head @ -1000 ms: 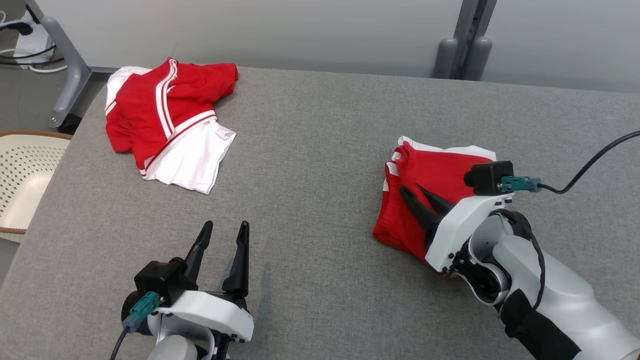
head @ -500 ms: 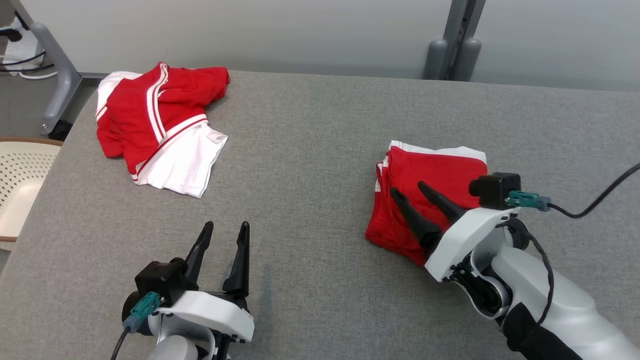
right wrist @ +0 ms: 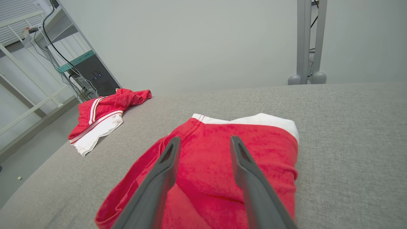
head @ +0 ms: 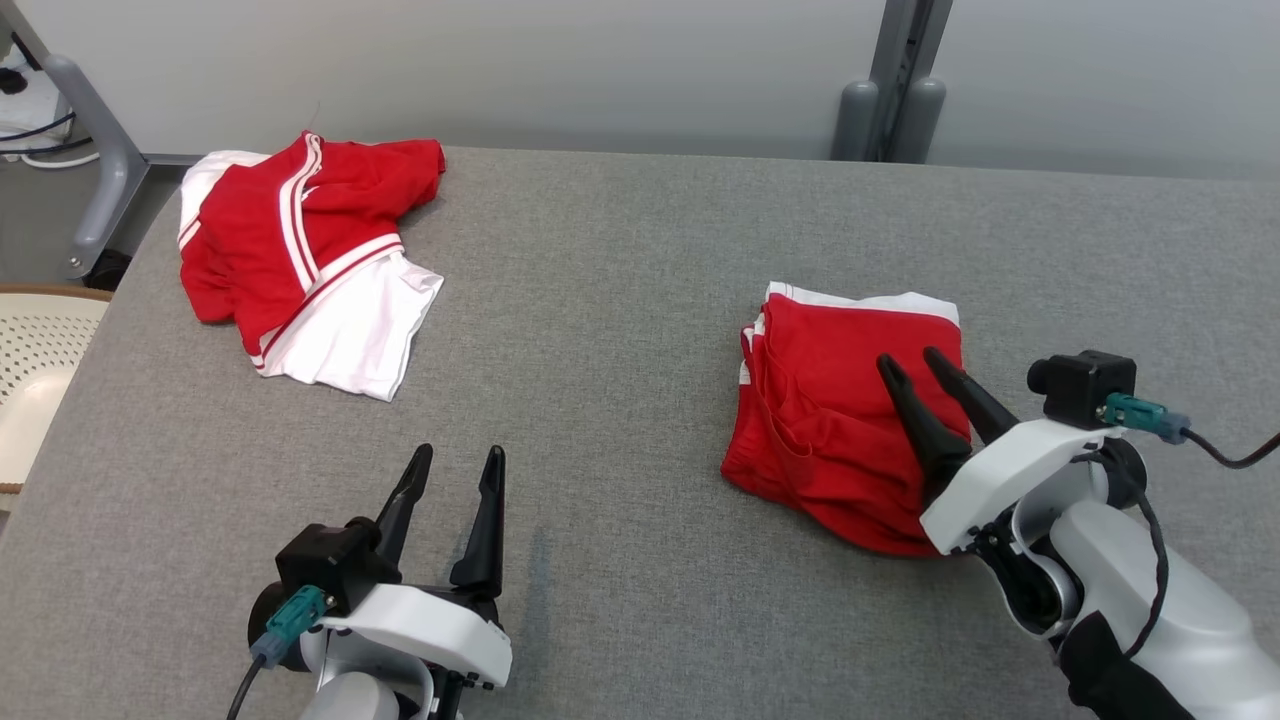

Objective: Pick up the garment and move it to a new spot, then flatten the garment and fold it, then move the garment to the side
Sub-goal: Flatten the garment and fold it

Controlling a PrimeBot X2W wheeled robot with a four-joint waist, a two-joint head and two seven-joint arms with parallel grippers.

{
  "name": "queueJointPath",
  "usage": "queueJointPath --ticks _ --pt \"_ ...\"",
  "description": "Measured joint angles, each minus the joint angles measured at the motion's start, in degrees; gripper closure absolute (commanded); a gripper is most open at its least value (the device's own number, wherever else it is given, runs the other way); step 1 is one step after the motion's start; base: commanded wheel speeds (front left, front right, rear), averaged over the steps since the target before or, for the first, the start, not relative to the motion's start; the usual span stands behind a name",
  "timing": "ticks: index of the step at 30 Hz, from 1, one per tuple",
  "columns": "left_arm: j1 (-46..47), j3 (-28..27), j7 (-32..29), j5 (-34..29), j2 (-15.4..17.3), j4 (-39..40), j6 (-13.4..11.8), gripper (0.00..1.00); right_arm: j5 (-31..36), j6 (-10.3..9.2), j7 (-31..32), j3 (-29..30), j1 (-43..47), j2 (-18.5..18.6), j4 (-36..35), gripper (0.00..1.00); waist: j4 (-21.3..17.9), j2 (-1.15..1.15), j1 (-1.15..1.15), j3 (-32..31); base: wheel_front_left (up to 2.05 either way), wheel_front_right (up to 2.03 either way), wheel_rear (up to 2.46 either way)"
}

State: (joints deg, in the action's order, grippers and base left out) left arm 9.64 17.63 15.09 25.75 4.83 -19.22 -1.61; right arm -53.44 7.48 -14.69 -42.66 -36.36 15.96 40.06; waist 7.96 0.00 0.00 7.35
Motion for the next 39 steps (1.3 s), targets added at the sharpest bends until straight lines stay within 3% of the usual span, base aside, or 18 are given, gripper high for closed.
queueJointPath --ticks 1,2,13,18,30,38,39 --pt "0.00 0.07 0.00 -0.01 0.01 0.00 0.03 0.00 1.03 0.00 -0.04 0.42 0.31 -0.14 0.59 0.82 0.10 0.00 0.00 0.05 0.00 0.00 0.00" --pt "0.01 0.13 0.00 -0.01 0.00 -0.03 0.04 0.00 1.90 0.00 -0.05 0.82 0.65 -0.47 1.14 1.00 0.23 0.00 0.00 0.11 0.00 0.00 0.00" --pt "0.28 0.53 0.00 -0.02 -0.05 -0.48 0.30 0.00 11.44 0.00 -0.31 1.64 1.85 -5.72 8.54 1.00 3.32 0.00 0.00 1.03 0.00 0.00 0.00" --pt "0.26 0.55 0.00 -0.02 -0.09 -0.73 0.31 0.00 12.50 0.00 -0.30 -1.56 2.36 -8.35 9.35 1.00 4.35 0.00 0.00 0.79 0.00 0.00 0.00" --pt "0.03 0.32 0.00 -0.12 -0.15 -0.89 0.52 0.00 12.12 0.01 -0.31 -7.82 3.20 -10.42 9.56 1.00 4.38 0.00 0.00 0.02 0.00 0.00 0.00" --pt "-0.04 -0.12 0.00 -0.21 -0.01 -0.69 0.32 0.00 14.79 0.01 -0.31 -3.04 2.81 -9.21 2.41 1.00 3.14 0.00 0.00 -0.36 0.00 0.00 0.00" --pt "-0.04 -0.22 0.00 -0.21 0.05 -0.69 0.27 0.00 15.40 0.01 -0.33 -1.57 2.88 -8.95 0.76 0.92 2.96 0.00 0.00 -0.54 0.00 0.00 0.00"
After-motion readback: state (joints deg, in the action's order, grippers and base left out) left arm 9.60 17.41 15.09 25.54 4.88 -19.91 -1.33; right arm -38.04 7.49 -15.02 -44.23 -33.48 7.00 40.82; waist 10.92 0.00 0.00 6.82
